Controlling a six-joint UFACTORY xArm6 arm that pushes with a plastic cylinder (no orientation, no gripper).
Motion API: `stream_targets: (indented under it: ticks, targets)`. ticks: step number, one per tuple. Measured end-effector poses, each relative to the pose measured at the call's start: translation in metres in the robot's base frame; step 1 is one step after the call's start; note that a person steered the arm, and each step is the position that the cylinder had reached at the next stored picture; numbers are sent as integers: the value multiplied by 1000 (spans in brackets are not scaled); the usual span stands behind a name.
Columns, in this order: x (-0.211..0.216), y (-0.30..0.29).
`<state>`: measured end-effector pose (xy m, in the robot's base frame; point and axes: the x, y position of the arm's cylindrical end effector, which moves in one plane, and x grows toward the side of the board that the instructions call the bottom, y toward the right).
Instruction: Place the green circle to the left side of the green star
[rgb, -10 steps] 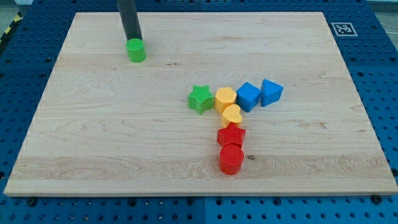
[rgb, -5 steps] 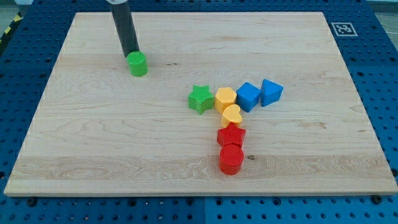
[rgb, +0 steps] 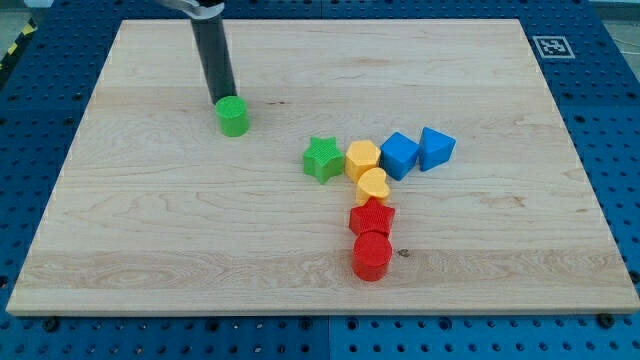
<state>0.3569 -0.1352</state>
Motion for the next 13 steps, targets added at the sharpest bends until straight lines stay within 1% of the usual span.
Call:
stream_targets:
  ticks: [1, 3, 5, 6, 7, 9, 11, 13]
  targets:
    - [0, -11]
    - [18, 13]
    - [19, -10]
    - [21, 19]
    - [22, 31]
    - [57, 38]
    - [76, 44]
    - [87, 49]
